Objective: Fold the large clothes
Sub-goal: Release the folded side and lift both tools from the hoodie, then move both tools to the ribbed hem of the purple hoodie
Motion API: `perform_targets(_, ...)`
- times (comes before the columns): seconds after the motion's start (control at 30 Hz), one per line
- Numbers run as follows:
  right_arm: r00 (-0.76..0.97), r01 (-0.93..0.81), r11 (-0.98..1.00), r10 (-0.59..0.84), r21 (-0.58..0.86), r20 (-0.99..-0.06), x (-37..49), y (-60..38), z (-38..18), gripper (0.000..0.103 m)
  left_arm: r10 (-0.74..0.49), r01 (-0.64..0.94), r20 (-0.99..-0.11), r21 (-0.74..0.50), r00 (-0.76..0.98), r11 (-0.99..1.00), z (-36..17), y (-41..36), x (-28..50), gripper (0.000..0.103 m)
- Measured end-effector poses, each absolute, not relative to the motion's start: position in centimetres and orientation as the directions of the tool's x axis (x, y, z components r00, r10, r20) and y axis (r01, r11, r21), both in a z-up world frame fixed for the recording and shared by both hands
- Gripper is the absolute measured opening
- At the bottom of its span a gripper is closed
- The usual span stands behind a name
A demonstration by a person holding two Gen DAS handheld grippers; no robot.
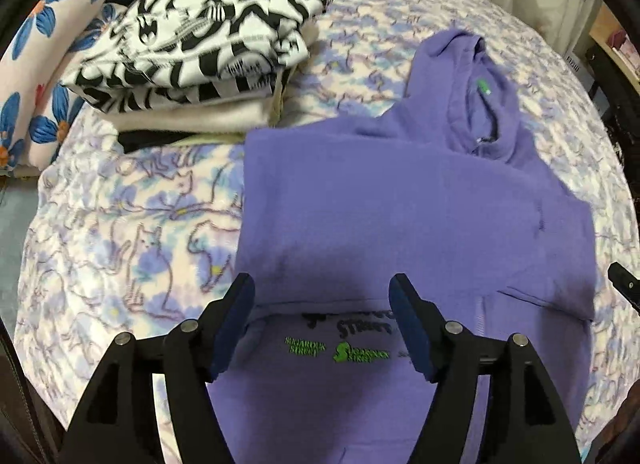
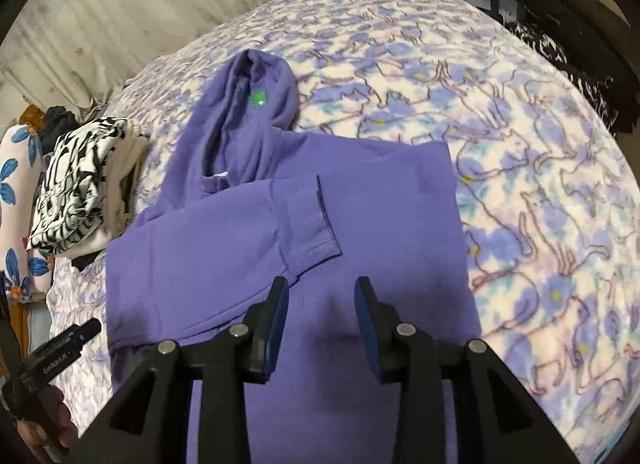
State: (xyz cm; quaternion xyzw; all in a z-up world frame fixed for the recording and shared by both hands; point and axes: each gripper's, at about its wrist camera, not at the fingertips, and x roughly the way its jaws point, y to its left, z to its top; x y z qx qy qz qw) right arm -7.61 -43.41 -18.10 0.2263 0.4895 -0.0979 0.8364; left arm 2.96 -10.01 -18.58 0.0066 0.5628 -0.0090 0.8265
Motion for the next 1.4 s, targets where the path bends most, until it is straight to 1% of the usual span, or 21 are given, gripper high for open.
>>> perform_targets(0.2,0.524,0.362,0.884,0.07,0.297,-0.849,-9.4,-43.3,-14.2,0.041,-0.02,0.015,-0.925,-0.016,0.379,1.0,-14.5,-10.1,0.8,0.069)
perform_targets(0.27,0.534,0.343,0.891,0.076,0.298,-0.842,-10.0,-43.2,-12.9,0.044,-0.023,0.021,-0.927,-0.016,0.375,1.0,-13.5,-10.2,0.0,0.073)
perform_targets(0.3,0.54,0.331,0.894,0.082,0.301,-0.838,-10.3,-43.1,-12.2,0.046,-0.025,0.023,-0.927,-0.017,0.373,1.0,-13.0,-10.3,-0.4,0.079)
perform_targets(0.33,0.543,0.32,0.897,0.089,0.304,-0.835,-10.6,-43.0,-11.7,0.048,-0.028,0.024,-0.927,-0.02,0.374,0.999,-12.4,-10.3,-0.9,0.082)
perform_targets(0.6,0.544,0.205,0.927,0.158,0.313,-0.824,-12.8,-42.3,-8.6,0.05,-0.047,-0.004,-0.919,-0.053,0.39,0.999,-8.2,-10.4,-5.0,0.082)
perform_targets(0.73,0.539,0.156,0.938,0.183,0.311,-0.822,-14.0,-41.7,-7.7,0.05,-0.072,-0.046,-0.912,-0.098,0.404,0.994,-6.7,-9.8,-7.1,0.082)
perform_targets(0.83,0.534,0.141,0.938,0.197,0.316,-0.822,-14.9,-41.2,-7.8,0.05,-0.067,-0.06,-0.908,-0.101,0.414,0.993,-6.6,-9.4,-8.3,0.082)
perform_targets(1.03,0.492,0.122,0.94,0.221,0.318,-0.842,-16.5,-40.0,-9.7,0.05,-0.041,0.001,-0.905,-0.044,0.423,0.999,-7.9,-9.1,-10.4,0.082)
perform_targets(1.2,0.465,0.099,0.951,0.216,0.293,-0.858,-18.3,-38.9,-11.3,0.05,-0.064,0.022,-0.931,-0.06,0.359,0.998,-10.2,-8.1,-11.8,0.082)
perform_targets(1.4,0.451,0.137,0.945,0.207,0.296,-0.868,-21.4,-38.0,-12.7,0.05,-0.097,0.067,-0.946,-0.08,0.311,0.995,-12.6,-6.5,-13.4,0.082)
